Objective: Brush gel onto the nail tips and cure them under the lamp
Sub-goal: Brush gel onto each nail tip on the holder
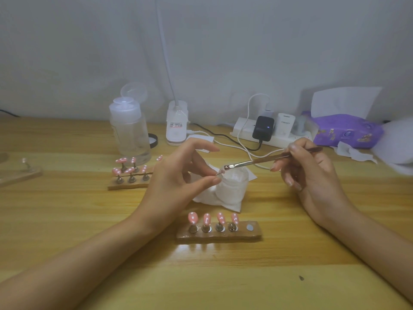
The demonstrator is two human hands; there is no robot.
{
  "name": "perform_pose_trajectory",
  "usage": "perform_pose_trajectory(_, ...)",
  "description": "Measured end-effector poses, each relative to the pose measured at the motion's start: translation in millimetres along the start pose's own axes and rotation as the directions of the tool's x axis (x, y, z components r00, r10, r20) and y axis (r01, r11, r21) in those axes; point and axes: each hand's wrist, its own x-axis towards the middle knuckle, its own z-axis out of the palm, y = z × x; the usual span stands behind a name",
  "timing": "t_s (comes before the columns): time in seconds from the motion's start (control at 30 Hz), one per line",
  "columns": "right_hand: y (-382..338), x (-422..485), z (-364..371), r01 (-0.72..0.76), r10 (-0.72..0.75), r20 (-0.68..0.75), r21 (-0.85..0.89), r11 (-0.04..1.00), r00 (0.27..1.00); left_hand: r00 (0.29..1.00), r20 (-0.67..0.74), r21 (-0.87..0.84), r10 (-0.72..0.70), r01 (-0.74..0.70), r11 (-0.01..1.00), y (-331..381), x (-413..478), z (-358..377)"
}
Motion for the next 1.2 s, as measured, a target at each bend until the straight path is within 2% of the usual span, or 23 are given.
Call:
perform_pose_trajectory(0.1, -0.4, -0.5, 1.1, 0.013, -0.013, 0.042, -0.001, 1.000, 0.999, 1.000, -0.002, -0.004, -0.003, 0.003, 1.000, -0.6, 0.0, -0.3)
perform_pose_trajectory(0.23, 1.3, 0.0, 0.4, -0.018, 0.018, 0.008, -0.027, 0.999, 1.000, 1.000, -0.004, 0.013, 0.000, 0.000, 1.000, -0.8, 0.4, -0.2)
perform_pose_trajectory(0.43, 0.8, 0.3, 0.5, 0.045, -0.045, 0.042, -0.007, 0.999, 0.998, 1.000, -0.004, 0.015, -0.001, 0.001, 1.000, -0.4, 0.6, -0.2)
perform_pose_trajectory(0.73, 3.7, 1.2, -0.4, 0.013, -0.011, 0.034, -0.064, 0.998, 0.999, 1.000, -0.001, 0.024, 0.006, -0.006, 1.000, 1.5, 0.0, 0.0)
perform_pose_trajectory(0.83, 2.6, 0.4, -0.7, 0.020, -0.020, -0.005, -0.066, 0.998, 1.000, 0.999, 0.004, 0.060, 0.033, -0.033, 0.998, 2.4, 0.1, 0.8)
perform_pose_trajectory(1.07, -6.5, 5.3, -12.1, -0.014, 0.021, -0.210, 0.039, 0.999, 0.978, 0.999, 0.005, 0.062, 0.043, -0.043, 0.997, 2.0, 0.1, 0.4)
perform_pose_trajectory(1.2, -8.2, 7.4, -14.8, 0.039, -0.018, -0.221, 0.089, 0.995, 0.975, 0.999, 0.006, 0.053, 0.034, -0.035, 0.998, 1.9, -0.8, -0.1)
